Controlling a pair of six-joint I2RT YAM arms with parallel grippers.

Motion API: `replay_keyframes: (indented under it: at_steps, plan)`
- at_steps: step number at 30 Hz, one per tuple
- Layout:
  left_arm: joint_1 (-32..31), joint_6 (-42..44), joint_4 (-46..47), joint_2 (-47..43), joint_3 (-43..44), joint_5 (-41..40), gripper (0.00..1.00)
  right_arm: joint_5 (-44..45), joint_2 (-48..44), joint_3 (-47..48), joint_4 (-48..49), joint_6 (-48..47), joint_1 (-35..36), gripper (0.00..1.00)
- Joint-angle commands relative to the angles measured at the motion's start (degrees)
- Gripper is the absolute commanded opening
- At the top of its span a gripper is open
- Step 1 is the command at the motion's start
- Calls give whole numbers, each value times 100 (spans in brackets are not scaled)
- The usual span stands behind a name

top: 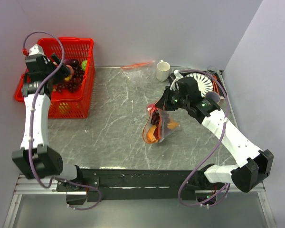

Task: Place the food in the zip-top bag and seal the zipper
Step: Place the fake fruit in the zipper food storage bag.

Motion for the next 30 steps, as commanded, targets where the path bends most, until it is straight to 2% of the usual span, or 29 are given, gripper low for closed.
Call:
replay_keyframes:
  at_steps: [1, 4, 8, 17, 23, 30]
  plan:
    - [-475, -615, 630, -953, -491, 1217, 43, -412, -60, 357, 418, 227, -76, 0]
    - [-1107, -993, 1095, -1384, -974, 1483, 41, -536, 37, 445, 427, 306, -84, 0]
    - [-2292, -1467, 1702, -1790, -1608, 1554, 41, -642, 177, 586, 400, 402, -93, 0]
    - [-4059, -1767, 3108, -2221, -3076, 1317, 41, -747, 538, 832, 339, 578, -137, 0]
    - [-4895, -1601, 3522, -2203, -3463, 1097, 42, -738, 696, 964, 304, 675, -137, 0]
    - [-5231, -1556, 3725, -1783, -3683, 974, 43, -747, 802, 1096, 277, 763, -137, 0]
